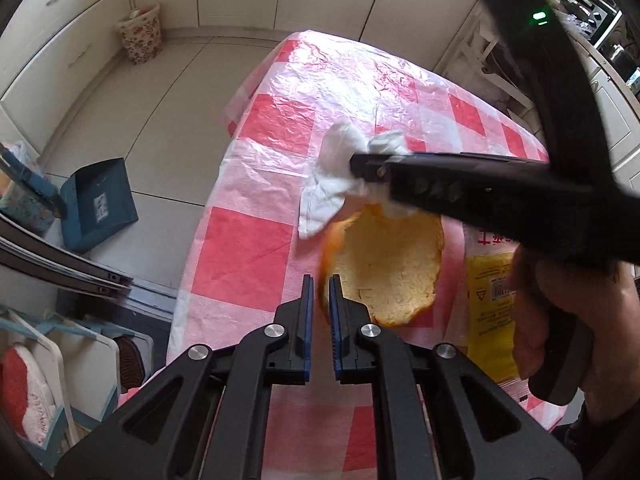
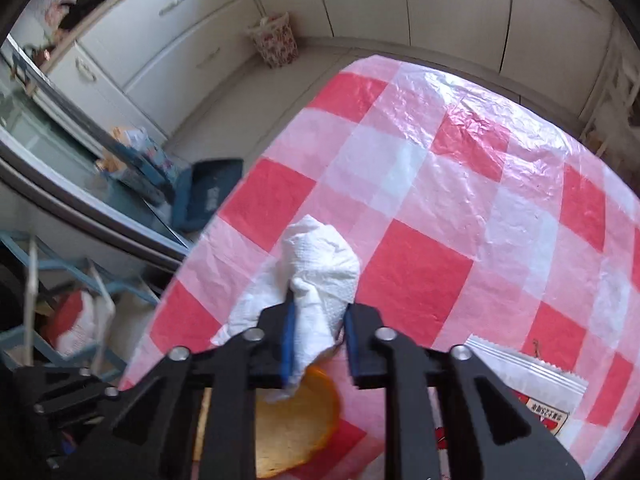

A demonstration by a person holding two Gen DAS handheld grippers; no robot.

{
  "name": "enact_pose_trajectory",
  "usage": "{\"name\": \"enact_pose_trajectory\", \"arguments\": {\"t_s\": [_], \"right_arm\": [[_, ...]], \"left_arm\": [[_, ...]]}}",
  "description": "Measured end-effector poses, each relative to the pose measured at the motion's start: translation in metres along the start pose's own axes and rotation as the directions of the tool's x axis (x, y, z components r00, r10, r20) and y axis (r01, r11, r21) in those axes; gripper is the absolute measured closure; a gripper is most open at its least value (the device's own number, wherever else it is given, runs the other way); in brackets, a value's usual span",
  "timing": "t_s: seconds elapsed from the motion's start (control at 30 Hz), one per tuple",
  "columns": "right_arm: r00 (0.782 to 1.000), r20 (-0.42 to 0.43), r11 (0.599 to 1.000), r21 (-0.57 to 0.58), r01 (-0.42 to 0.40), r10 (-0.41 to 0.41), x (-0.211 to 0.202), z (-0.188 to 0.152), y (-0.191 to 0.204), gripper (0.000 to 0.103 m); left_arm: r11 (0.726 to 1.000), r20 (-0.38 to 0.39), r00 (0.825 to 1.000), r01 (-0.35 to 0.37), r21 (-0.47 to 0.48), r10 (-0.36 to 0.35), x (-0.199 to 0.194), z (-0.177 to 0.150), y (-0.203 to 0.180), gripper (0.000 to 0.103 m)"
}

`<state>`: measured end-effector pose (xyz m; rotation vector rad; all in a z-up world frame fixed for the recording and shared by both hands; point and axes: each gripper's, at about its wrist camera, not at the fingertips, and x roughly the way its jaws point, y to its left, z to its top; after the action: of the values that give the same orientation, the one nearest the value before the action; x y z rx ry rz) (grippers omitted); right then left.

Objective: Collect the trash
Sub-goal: 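Grasp the white tissue with the right gripper while the left gripper grasps the orange peel, then release the tissue from the right gripper while the left gripper releases the orange peel into the bucket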

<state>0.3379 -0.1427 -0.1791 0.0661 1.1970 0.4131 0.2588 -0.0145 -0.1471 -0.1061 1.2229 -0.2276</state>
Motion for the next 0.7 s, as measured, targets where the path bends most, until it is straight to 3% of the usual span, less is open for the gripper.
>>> {"name": "enact_pose_trajectory", "arguments": {"t_s": [0.17,0.3,0.33,0.4,0.57,0.63,0.7], "right_arm": [[0.978,0.184,0.99,0.077,-0.116,0.1,-0.057,-0.008,-0.019,0.087],[0.938,0.306,0.973,0.104,-0.205,0.164,-0.12,-0.043,-0.038,0.087],[0.931,0.322,0.971,0.104,-0.216,0.173,-0.134,-0.054,-0.042,0.087],[0.918,0.355,0.969,0.106,-0.224,0.174,-0.166,-0.087,-0.053,0.086],[0.885,0.458,0.953,0.223,-0.207,0.085,-0.216,-0.177,-0.102,0.085],[0.884,0.465,0.919,0.325,-0.225,0.052,-0.219,-0.197,-0.13,0.085],[0.865,0.498,0.884,0.376,-0.278,0.06,-0.23,-0.21,-0.152,0.085]], "left_arm": [[1.0,0.007,1.0,-0.026,0.003,0.026,0.008,0.001,-0.003,0.074],[1.0,0.008,1.0,-0.029,0.002,0.029,0.015,0.002,-0.007,0.072],[1.0,0.008,0.999,-0.031,0.003,0.031,0.017,0.002,-0.009,0.072],[0.999,0.01,0.999,-0.035,0.008,0.035,0.018,0.001,-0.011,0.094],[0.999,0.073,0.997,-0.001,-0.043,0.004,-0.003,0.002,-0.009,0.098],[0.997,0.114,0.993,0.027,-0.074,-0.018,-0.019,0.002,-0.007,0.098],[0.994,0.174,0.983,0.07,-0.089,-0.054,-0.037,-0.001,-0.008,0.098]]}}
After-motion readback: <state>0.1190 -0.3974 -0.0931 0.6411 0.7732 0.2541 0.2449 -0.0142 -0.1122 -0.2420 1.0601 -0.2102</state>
